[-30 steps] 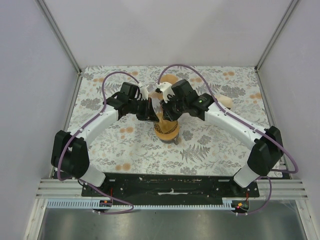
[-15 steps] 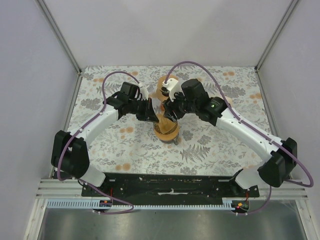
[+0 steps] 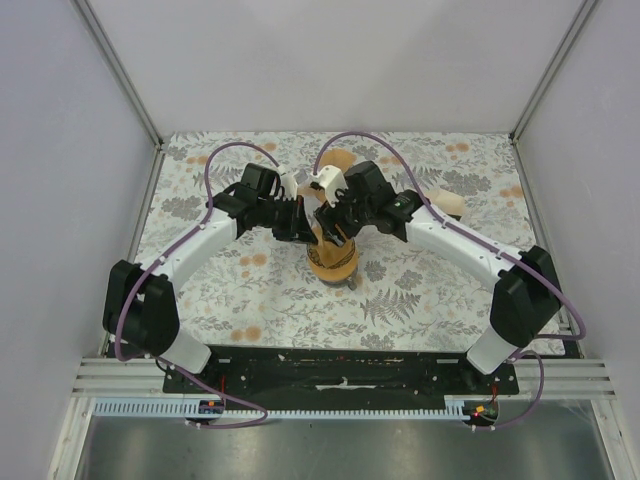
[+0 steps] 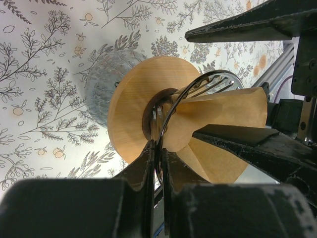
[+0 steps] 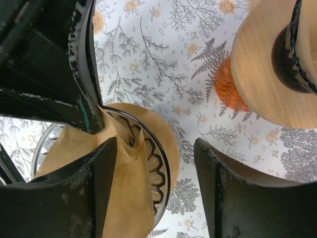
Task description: Place the coffee filter in the dripper
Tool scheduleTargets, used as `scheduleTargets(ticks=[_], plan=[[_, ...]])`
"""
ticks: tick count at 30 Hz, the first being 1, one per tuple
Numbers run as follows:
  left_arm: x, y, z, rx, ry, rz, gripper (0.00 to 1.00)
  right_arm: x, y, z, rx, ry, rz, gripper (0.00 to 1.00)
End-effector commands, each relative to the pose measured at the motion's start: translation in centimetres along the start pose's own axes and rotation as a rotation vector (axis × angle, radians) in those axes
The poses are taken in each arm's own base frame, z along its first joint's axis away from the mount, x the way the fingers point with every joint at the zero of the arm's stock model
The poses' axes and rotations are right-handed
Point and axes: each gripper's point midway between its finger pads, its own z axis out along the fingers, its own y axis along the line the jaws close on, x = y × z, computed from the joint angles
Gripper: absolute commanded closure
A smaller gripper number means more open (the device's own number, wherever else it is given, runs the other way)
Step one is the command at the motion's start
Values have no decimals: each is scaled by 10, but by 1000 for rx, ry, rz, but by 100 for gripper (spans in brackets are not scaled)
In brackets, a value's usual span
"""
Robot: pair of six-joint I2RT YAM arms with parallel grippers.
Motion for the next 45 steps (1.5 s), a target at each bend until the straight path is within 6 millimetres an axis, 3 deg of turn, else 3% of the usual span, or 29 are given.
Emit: scheduleTargets(ticks=[1,5,9,14,23,26,30,32,39,44,45], plan=[[-10,-3,-2,-5,-17,64,90,-25,-3,2,-13,-103,-54,40],[-15,-5,-5,-9,-30,81,84,-13,-6,6,-24,-97,-42,64],[-28,-13,-11,1,-47,110,70,-2,-3,7,-48,-113,-40,71],[-34,-17,-15,-1,-58,130,56,-6,-2,-1,-36,-162,-63,75],[-31,-11,-16,-22,-52,156,43,-6,0,-5,-35,-189,-80,99],[-23,-6,-12,-31,-33,160,43,-3,1,-4,-40,-185,-73,96],[-20,1,-14,-59,-26,184,52,-5,3,-6,-47,-192,-63,57],[-20,3,-15,-72,-26,197,59,-6,4,-7,-52,-196,-60,49],[-20,7,-18,-97,-34,216,74,1,3,-1,-49,-177,-27,45],[-19,7,-19,-97,-34,226,80,14,-8,12,-19,-127,11,48],[-20,6,-20,-96,-38,230,81,17,-7,15,-24,-121,17,53]])
